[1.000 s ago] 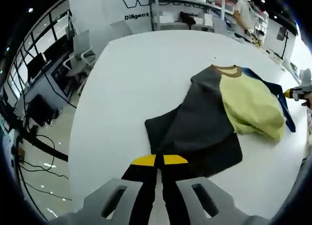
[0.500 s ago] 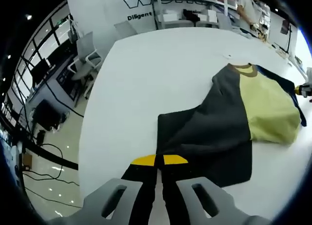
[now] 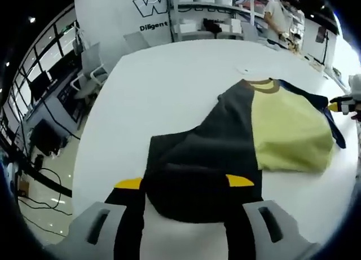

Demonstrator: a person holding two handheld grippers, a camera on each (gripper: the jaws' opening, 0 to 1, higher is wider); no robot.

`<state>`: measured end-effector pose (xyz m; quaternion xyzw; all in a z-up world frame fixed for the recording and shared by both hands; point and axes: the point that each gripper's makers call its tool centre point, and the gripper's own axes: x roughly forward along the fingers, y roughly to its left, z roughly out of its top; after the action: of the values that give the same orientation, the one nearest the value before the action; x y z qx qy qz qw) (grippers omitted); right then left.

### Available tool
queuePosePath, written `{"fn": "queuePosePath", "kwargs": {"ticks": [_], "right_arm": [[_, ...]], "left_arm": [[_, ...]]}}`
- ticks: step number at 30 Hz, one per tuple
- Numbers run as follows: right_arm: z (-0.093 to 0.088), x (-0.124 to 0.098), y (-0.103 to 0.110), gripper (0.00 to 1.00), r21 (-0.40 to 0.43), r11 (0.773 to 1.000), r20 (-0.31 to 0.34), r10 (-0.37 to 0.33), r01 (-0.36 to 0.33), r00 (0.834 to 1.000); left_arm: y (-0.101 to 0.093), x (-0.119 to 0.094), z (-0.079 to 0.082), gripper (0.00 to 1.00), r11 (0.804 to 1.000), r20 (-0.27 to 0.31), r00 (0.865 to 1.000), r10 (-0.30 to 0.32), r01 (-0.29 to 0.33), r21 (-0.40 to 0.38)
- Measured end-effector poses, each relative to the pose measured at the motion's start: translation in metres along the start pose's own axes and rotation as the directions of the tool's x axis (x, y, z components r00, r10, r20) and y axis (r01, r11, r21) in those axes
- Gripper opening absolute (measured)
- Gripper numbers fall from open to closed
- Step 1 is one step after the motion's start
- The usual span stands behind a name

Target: Fold the garment on the visible template until the final outline fits inside the template.

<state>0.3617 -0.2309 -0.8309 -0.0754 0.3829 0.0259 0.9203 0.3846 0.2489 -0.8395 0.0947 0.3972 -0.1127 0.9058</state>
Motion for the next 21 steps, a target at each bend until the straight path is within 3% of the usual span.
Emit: {"fn": "queuePosePath", "kwargs": {"ticks": [3, 10, 19, 21], "right_arm": [[0.003, -0.004, 0.021, 0.40, 0.031, 0.998, 0.027, 0.060, -0.061, 0.998], [-0.002, -0.007, 0.067, 0.49, 0.001, 0.986, 0.059, 0.167, -0.167, 0.984], [-0.007, -0.005, 0.101, 0.43, -0.095, 0.969, 0.077, 0.236, -0.229, 0.969], [-0.008, -0.005, 0.107, 0.39, -0.121, 0.964, 0.088, 0.247, -0.235, 0.965]], "left_arm": [[-0.017, -0.003, -0.002, 0.69, 0.999, 0.003, 0.999, -0.033, 0.033, 0.024], [-0.048, -0.012, -0.003, 0.76, 0.995, 0.035, 0.995, -0.094, 0.094, 0.019], [-0.081, -0.022, -0.009, 0.75, 0.991, 0.033, 0.990, -0.133, 0.133, 0.007], [-0.088, -0.022, -0.008, 0.76, 0.993, 0.050, 0.992, -0.115, 0.117, -0.021]]}}
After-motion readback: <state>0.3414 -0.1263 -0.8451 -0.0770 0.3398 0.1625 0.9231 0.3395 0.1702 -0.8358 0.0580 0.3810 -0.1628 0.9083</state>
